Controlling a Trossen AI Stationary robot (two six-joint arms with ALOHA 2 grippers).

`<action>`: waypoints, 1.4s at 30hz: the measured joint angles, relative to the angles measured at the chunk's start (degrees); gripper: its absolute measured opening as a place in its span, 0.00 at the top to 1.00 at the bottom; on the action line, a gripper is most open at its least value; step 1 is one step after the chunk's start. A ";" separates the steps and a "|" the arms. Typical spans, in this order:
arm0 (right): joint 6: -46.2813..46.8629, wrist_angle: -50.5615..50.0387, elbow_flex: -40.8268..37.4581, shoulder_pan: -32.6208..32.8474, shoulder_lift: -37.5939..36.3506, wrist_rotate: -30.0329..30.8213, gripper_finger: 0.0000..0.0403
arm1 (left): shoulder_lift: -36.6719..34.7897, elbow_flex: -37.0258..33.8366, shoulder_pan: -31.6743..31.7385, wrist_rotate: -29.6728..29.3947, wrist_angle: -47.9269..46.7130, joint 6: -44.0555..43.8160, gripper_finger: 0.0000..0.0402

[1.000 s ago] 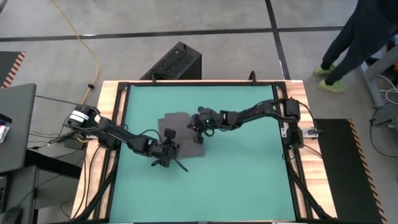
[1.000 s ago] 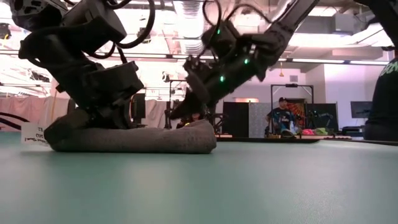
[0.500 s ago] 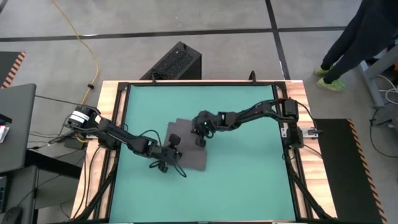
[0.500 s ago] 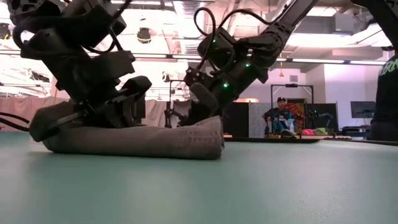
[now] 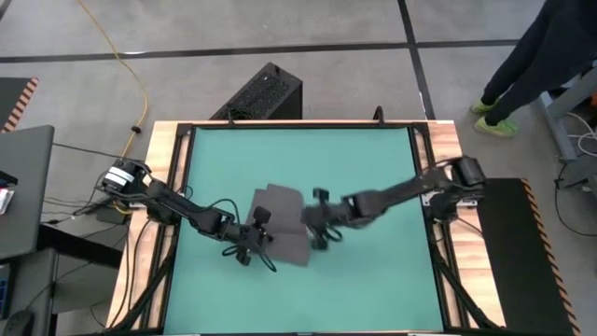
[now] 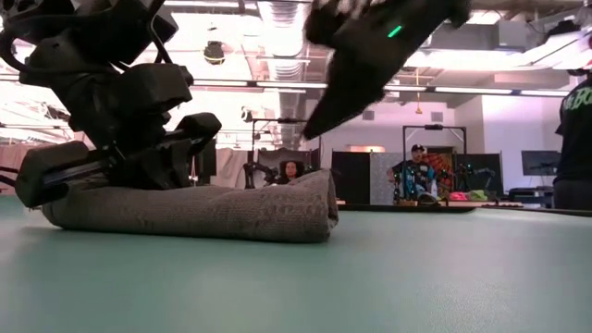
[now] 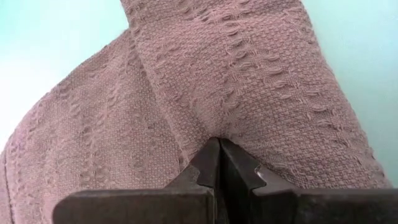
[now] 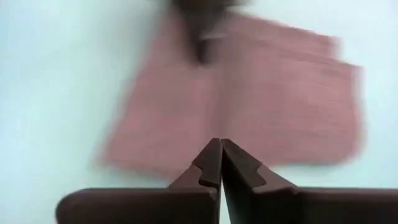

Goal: Roll towel into tight, uniform cylinder
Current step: Roll the gray towel

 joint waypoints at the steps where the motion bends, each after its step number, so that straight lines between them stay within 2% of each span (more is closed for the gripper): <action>1: -0.20 -1.69 0.00 2.07 -0.86 -0.23 0.92 | 0.00 -0.04 0.00 0.02 0.10 0.12 1.00; 5: -6.81 -4.46 0.00 9.86 -2.57 -0.27 0.85 | 0.00 -0.07 0.00 -0.09 0.65 0.35 1.00; 8: -15.00 -2.89 0.00 13.81 -0.43 0.04 0.76 | 0.00 -0.11 0.00 -0.12 0.85 0.04 1.00; 12: -17.49 2.40 0.04 15.40 4.39 1.79 0.62 | 0.00 -0.11 0.00 -0.13 1.02 -1.43 1.00; 16: -19.48 2.73 2.97 15.58 9.55 7.04 0.48 | 0.00 -0.08 0.00 -0.15 0.95 -3.11 1.00; 19: -24.27 2.74 6.12 16.14 11.99 11.02 0.43 | 0.00 -0.08 0.00 -0.17 0.81 -3.69 1.00; 22: -26.33 1.59 8.29 16.78 14.21 11.56 0.40 | 0.00 -0.06 0.00 -0.20 0.89 -3.67 1.00; 27: -22.65 -3.68 10.32 17.46 17.78 10.03 0.38 | 0.00 -0.05 0.00 -0.20 0.86 -3.43 1.00; 33: -28.36 -3.71 10.40 18.09 19.51 20.35 0.38 | 0.00 -0.04 0.00 -0.26 0.86 -3.45 1.00; 38: -26.86 -6.68 10.40 18.29 18.99 23.32 0.38 | 0.00 -0.04 0.00 -0.17 0.88 -3.47 1.00; 42: -27.41 -6.09 10.40 18.24 19.23 23.51 0.38 | 0.00 -0.04 0.00 -0.16 0.99 -3.15 1.00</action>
